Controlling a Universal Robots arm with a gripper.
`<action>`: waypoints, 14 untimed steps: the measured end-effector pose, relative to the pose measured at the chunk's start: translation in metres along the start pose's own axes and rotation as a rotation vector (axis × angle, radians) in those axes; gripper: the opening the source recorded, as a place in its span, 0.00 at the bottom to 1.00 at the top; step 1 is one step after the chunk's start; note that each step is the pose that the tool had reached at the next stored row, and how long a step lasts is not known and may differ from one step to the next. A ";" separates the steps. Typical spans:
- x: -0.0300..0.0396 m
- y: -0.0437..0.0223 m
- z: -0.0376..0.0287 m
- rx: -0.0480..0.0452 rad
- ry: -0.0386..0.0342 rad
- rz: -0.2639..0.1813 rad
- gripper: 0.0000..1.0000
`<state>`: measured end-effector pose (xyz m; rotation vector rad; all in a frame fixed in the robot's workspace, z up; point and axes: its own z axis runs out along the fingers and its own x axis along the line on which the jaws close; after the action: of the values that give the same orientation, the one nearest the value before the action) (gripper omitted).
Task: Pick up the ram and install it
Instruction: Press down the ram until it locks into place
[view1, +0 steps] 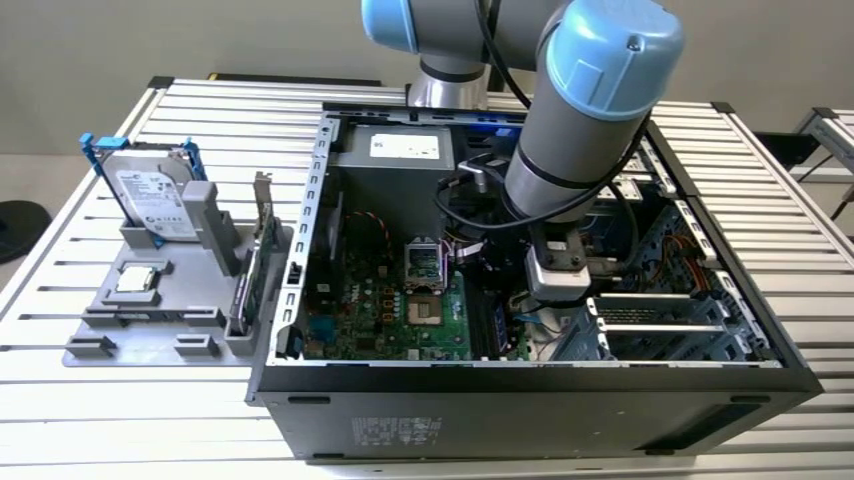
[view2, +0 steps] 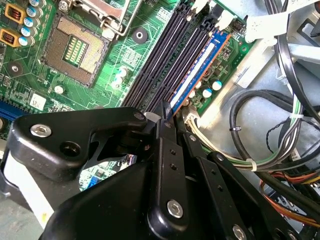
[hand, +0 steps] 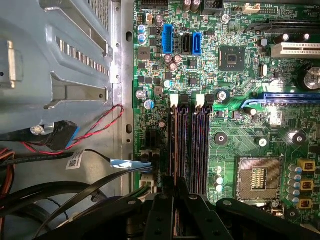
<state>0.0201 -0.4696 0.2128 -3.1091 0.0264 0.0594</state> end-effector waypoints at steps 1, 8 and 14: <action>0.0000 0.0000 0.0000 0.0000 0.0000 0.000 0.00; 0.0000 0.0006 0.0000 0.0002 -0.0003 0.000 0.00; 0.0000 0.0009 0.0000 0.0000 -0.0003 0.000 0.00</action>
<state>0.0201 -0.4705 0.2128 -3.1091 0.0264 0.0599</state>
